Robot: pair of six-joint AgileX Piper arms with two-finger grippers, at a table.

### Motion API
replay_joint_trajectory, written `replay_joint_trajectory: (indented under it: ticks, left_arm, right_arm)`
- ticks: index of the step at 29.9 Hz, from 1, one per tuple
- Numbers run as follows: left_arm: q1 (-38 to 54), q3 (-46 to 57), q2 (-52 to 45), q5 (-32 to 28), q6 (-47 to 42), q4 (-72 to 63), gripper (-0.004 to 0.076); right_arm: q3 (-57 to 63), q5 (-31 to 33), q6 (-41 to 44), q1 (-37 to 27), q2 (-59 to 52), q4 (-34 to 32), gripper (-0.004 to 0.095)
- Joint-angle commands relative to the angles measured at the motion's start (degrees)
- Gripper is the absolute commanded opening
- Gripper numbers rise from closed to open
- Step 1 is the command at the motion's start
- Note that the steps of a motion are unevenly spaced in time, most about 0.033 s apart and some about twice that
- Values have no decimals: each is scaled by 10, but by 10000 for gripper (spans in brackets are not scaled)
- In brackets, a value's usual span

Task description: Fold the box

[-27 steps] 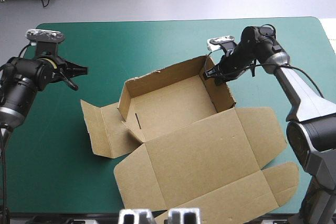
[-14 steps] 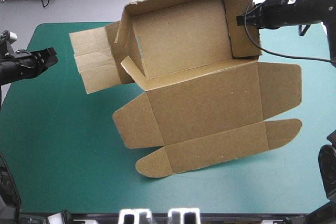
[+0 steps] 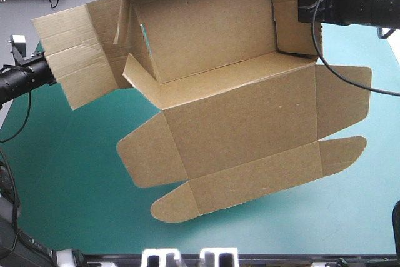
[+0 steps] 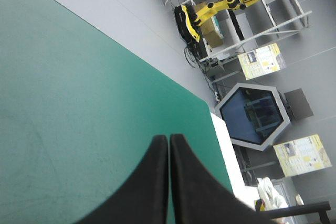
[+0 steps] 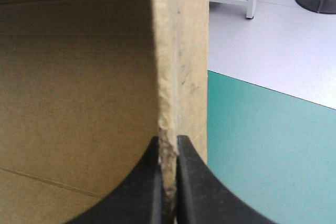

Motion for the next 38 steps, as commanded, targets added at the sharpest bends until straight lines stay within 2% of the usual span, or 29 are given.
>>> replay_joint_trajectory:
  ticks: [1,9,17,38]
  left_arm:
    - [-26,-16,-26,72,5,-59,6]
    - [-87,-16,-48,73,4,-84,6]
    - [-113,-16,-109,73,-5,-76,6]
    - [-119,-16,-226,72,-78,-19,6]
  right_arm:
    - [-18,5,-5,-6,-24,45,-19]
    - [-16,-1,3,-6,-10,18,-19]
    - [-16,-10,6,-6,21,22,-19]
    - [-5,-84,17,-4,48,25,-18]
